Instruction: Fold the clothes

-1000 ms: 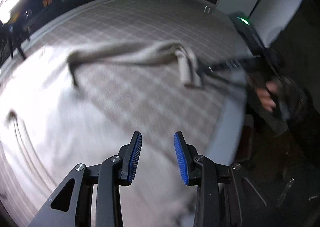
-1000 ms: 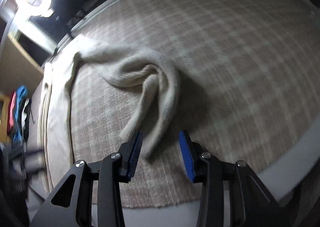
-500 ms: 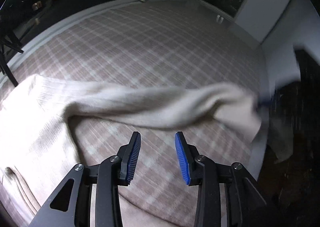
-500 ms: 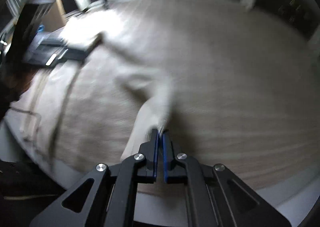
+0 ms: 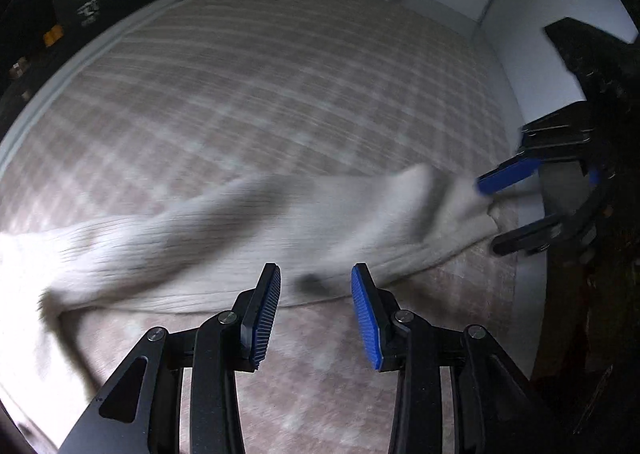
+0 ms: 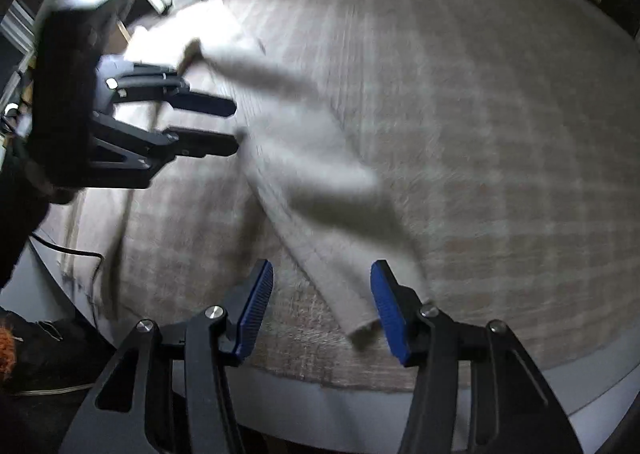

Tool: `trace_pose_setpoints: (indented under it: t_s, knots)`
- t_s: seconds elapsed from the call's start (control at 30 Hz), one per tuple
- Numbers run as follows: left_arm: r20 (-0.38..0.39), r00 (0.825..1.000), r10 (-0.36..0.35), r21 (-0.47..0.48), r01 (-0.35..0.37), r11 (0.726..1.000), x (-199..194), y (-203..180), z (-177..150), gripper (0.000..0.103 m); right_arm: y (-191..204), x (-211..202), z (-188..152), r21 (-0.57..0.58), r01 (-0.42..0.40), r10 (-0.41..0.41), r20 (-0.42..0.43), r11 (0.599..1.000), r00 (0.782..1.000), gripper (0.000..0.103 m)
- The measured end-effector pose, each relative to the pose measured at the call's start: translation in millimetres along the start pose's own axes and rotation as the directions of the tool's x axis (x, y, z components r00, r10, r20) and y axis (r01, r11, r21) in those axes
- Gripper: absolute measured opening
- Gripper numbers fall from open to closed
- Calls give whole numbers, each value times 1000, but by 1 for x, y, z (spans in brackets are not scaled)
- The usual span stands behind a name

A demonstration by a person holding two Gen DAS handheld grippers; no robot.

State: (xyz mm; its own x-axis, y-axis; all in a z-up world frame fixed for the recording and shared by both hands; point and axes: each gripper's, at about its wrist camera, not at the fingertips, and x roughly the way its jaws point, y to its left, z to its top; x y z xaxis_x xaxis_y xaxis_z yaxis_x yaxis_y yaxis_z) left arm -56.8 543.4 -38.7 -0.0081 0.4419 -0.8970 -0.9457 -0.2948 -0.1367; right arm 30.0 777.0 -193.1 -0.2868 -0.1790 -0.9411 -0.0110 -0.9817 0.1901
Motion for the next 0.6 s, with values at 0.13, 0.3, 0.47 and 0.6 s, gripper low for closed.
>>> trace_pose_setpoints:
  t_s: [0.13,0.3,0.47,0.6]
  knots:
    - [-6,1000,-6,64,7,998,9,-13,0,35,8,13,-5,-47,72,-73,-15,996,997,29]
    - [-38,999,-14,111,18,994,11,-24,-12,21,17,8,-17,-82,74,-76,-24,994,997,9]
    - [-102,994,-44,117,56,992,3,-33,-39,16,35,3,-42,-144,80,-90,-59,986,994,6]
    - [-30,999,-12,119,16,993,-8,-29,-29,18,40,-5,-52,-152,103,-113,-59,983,992,5]
